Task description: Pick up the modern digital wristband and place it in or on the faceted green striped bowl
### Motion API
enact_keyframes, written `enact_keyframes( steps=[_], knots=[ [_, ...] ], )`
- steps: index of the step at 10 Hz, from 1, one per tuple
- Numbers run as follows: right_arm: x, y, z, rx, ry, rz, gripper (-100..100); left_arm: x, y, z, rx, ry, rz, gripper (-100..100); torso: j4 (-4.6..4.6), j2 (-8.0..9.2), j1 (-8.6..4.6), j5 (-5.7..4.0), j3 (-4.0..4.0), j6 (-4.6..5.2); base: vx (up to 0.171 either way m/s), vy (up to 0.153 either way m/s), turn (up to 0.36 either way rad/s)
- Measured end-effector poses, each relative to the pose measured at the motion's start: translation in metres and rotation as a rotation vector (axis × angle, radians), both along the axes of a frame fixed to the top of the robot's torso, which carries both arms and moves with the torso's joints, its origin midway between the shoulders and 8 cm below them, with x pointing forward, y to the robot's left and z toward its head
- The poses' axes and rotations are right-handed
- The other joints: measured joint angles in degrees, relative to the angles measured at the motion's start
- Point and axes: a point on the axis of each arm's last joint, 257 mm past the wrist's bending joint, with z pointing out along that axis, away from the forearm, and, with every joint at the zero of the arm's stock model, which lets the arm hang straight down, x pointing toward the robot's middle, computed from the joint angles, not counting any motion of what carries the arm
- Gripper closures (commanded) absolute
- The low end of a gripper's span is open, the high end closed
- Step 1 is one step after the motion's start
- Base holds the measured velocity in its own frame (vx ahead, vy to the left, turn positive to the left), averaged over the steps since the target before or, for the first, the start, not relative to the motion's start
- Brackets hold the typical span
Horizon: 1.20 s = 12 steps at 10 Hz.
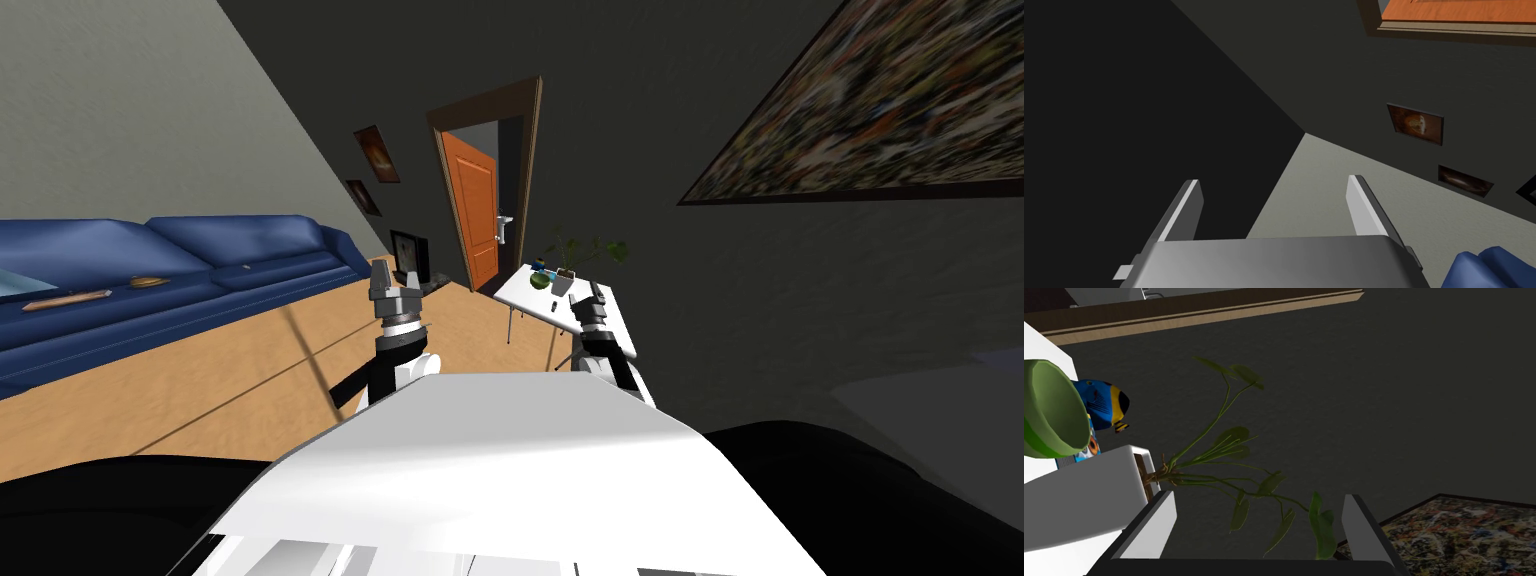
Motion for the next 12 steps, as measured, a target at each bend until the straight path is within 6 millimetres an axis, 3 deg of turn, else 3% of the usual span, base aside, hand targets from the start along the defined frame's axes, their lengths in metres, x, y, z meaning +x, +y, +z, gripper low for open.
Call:
enact_keyframes(
  steps=[12],
  knots=[
    [0.023, -0.038, -0.061, 0.417, 0.224, 0.047, -100, 0.000, 0.000, 0.000, 0.000, 0.000, 0.000, 0, -0.01, -0.02, 0.02, 0.00, -0.02, 0.00, 0.039, 0.016, -0.014]
  ],
)
